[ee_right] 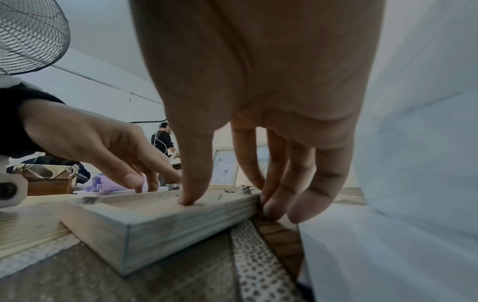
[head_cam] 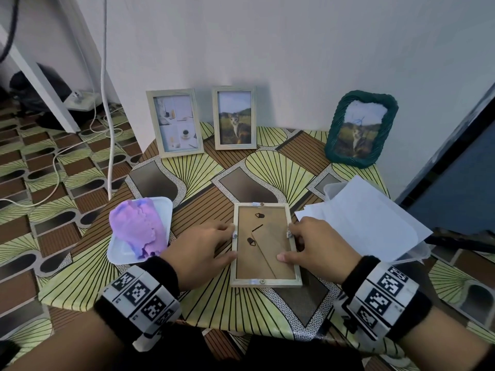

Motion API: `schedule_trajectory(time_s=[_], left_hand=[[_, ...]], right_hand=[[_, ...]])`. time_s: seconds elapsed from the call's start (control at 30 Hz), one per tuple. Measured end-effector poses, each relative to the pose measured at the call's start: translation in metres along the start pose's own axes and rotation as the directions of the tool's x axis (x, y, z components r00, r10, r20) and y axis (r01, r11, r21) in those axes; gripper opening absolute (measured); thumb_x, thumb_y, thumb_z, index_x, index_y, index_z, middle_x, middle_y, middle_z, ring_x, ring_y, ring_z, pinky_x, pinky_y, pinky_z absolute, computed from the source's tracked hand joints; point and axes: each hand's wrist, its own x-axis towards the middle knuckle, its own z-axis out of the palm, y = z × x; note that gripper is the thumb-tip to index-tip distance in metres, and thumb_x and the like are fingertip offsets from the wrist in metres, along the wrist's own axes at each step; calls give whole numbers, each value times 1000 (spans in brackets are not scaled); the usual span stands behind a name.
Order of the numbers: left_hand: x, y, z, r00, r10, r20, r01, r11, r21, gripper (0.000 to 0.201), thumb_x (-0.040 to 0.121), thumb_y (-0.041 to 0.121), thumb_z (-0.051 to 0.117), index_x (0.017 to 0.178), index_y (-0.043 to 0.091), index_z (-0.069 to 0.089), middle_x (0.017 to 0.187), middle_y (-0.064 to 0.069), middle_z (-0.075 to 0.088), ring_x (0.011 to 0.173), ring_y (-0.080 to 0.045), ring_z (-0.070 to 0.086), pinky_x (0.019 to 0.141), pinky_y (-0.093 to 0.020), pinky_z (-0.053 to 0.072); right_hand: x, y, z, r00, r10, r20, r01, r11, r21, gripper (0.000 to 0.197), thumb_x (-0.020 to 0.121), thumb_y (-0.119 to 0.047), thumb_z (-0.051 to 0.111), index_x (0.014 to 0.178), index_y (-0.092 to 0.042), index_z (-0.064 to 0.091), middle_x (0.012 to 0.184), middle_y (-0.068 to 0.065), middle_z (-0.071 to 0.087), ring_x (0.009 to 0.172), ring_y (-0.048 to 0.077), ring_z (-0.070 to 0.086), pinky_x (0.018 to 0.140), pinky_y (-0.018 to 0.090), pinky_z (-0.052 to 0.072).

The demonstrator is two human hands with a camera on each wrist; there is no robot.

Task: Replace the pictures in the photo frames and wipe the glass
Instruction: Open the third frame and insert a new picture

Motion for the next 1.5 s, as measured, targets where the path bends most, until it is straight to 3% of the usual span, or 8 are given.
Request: schedule_trajectory(time_s=[0.13, 0.2, 0.43, 0.77, 0.93, 1.03, 1.3, 1.5], left_hand=[[2, 5, 5, 997, 39, 60, -43, 997, 60, 56, 90, 55, 56, 142, 42, 44, 131, 9, 47, 120, -9, 45, 102, -33, 42], [4, 7, 5, 998, 32, 56, -37, 996, 80, 57, 87, 57, 58, 141, 42, 45, 129, 10, 49, 117, -9, 47, 100, -32, 44], [5, 6, 2, 999, 8, 53, -14, 995, 98, 65, 83, 61, 62, 137, 26, 52, 129, 6, 57, 117, -12, 51, 96, -32, 46], [-15, 13, -6, 998, 59, 15, -60, 997, 49, 63, 83, 60, 62, 141, 36, 48, 145, 7, 42, 127, -9, 42, 104, -31, 42], [-46, 18, -13, 953, 213, 217, -243, 962, 123, 60, 91, 66, 35, 142, 37, 46, 149, 19, 38, 135, -4, 33, 107, -37, 34], [-56, 18, -12, 940, 186, 287, -260, 933, 248, 65, 92, 66, 15, 151, 41, 29, 159, 26, 15, 144, -5, 17, 111, -41, 24], [-55, -9, -11, 972, 23, 236, -108, 929, 354, 89, 82, 77, -8, 156, 29, 4, 161, 20, -12, 150, -10, -7, 117, -43, 16], [-37, -22, -14, 982, -36, 187, -33, 936, 351, 89, 83, 76, 8, 157, 27, 12, 163, 15, -4, 150, -9, -7, 116, -39, 20]], right_hand=[[0, 1, 0, 996, -40, 74, 43, 998, -40, 51, 86, -51, 66, 123, -17, 59, 117, -1, 52, 105, 16, 52, 85, 28, 44], [0, 0, -1, 995, -41, 95, 47, 997, -60, 51, 88, -51, 64, 125, -17, 57, 124, 1, 51, 111, 18, 52, 93, 33, 46], [5, -3, -3, 985, -59, 160, 76, 992, -101, 46, 90, -45, 63, 128, -20, 60, 117, 5, 47, 110, 23, 49, 98, 37, 43], [11, -3, -14, 996, -91, -18, 90, 995, -48, 41, 89, -49, 62, 123, -28, 63, 112, -3, 52, 102, 15, 55, 89, 34, 48], [41, -2, -20, 977, -212, -15, 209, 970, -121, 47, 99, -33, 50, 142, -13, 49, 147, 3, 46, 134, 18, 43, 110, 29, 31], [51, -5, -16, 971, -219, 100, 234, 954, -186, 43, 102, -27, 44, 142, -12, 48, 156, 4, 36, 142, 19, 35, 115, 30, 25], [26, -7, -7, 978, -201, 52, 207, 917, -340, 30, 99, -30, 45, 111, -10, 64, 113, 4, 51, 99, 21, 53, 89, 35, 48], [-5, -10, 4, 986, -161, 39, 165, 936, -310, 31, 97, -39, 44, 100, -15, 63, 108, 2, 48, 89, 21, 56, 76, 34, 49]])
